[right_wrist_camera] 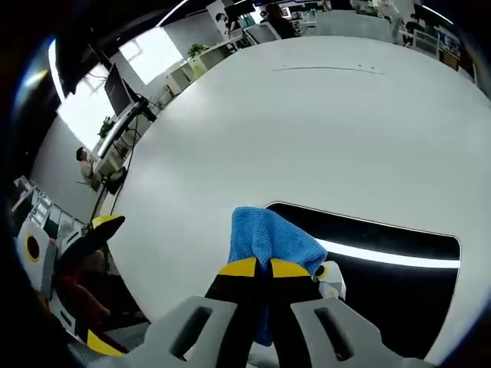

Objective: Wipe the mirror surface with the cleaning cloth until all visible marks leave the cleaned area.

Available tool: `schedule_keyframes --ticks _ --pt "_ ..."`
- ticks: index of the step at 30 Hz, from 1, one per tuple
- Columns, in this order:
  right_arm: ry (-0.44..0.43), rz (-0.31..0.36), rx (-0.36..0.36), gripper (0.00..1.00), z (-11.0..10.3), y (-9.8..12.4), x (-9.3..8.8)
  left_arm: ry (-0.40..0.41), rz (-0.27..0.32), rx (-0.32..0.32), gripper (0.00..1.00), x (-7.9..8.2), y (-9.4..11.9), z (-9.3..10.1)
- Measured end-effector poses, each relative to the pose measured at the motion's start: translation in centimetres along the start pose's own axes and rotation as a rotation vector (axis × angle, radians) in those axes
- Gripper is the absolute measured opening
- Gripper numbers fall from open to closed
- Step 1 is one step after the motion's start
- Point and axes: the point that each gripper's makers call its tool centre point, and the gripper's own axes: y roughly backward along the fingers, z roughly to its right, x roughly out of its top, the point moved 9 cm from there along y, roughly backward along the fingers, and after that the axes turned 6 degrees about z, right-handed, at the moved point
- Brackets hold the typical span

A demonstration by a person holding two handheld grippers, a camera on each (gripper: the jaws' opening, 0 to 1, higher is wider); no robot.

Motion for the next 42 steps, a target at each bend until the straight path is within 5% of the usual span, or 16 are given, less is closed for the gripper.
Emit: schedule_keyframes --ticks 20,42 --pt "0.033 -0.010 -0.026 0.00 1.6 -2.0 3.7 0.007 -0.001 0.009 0.99 0.0 -0.5 -0.6" --pt "0.075 -0.012 -0.029 0.00 2.5 -1.3 3.3 -0.011 -0.006 0.001 0.99 0.2 -0.7 -0.3"
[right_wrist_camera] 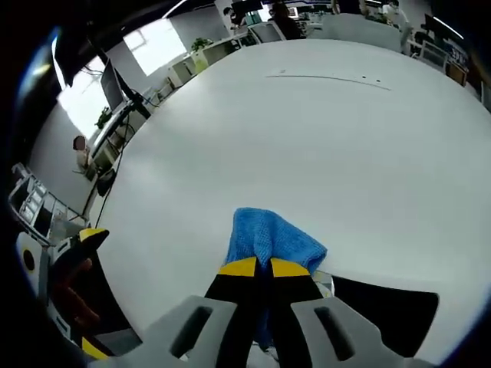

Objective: Wipe the mirror surface with the cleaning cloth until all visible marks leave the cleaned area.

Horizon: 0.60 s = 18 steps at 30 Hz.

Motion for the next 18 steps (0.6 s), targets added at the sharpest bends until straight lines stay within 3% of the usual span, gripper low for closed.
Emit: schedule_keyframes --ticks 18 --pt "0.006 -0.019 -0.035 0.00 1.6 1.0 -0.3 -0.039 0.000 -0.019 0.99 0.8 0.2 0.3"
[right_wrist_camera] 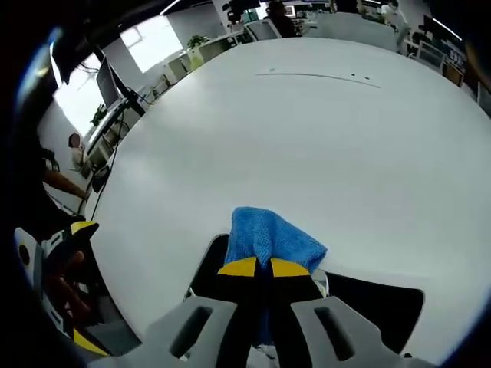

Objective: Wipe the mirror surface with the cleaning cloth until all visible marks leave the cleaned area.

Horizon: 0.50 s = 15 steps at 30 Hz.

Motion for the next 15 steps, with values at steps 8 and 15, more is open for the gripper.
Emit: schedule_keyframes --ticks 8,15 --pt "-0.001 -0.009 -0.011 0.00 0.5 0.4 -0.2 0.001 0.017 0.014 0.99 0.5 -0.2 -0.3" --pt "0.001 -0.018 -0.027 0.00 1.5 0.9 -0.6 -0.005 0.022 0.013 0.99 0.6 -0.2 -0.2"
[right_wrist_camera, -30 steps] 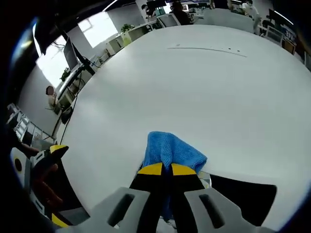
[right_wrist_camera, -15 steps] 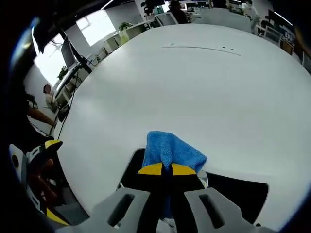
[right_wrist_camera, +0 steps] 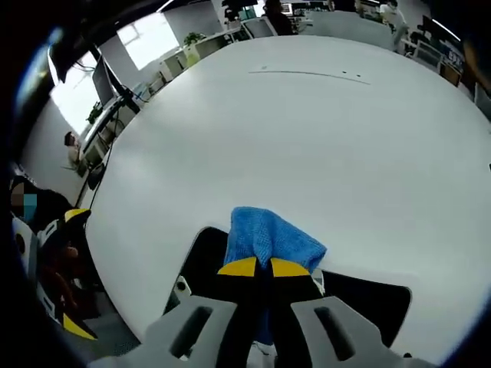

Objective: Wipe the mirror surface with the cleaning cloth until all visible marks leave the cleaned area.

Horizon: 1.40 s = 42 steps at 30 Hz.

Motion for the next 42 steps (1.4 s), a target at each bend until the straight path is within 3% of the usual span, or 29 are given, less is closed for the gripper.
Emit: schedule_keyframes --ticks 11,18,42 --pt "-0.019 -0.003 -0.020 0.00 0.1 0.2 -0.3 0.007 0.003 -0.003 0.99 -0.1 0.2 0.0" --pt "-0.045 0.000 -0.022 0.00 -0.2 0.4 -0.9 0.059 0.031 -0.002 0.99 0.2 0.6 0.1" --pt "-0.052 -0.005 -0.021 0.00 -2.0 2.2 -4.0 0.029 0.029 -0.038 0.99 0.2 1.8 2.0"
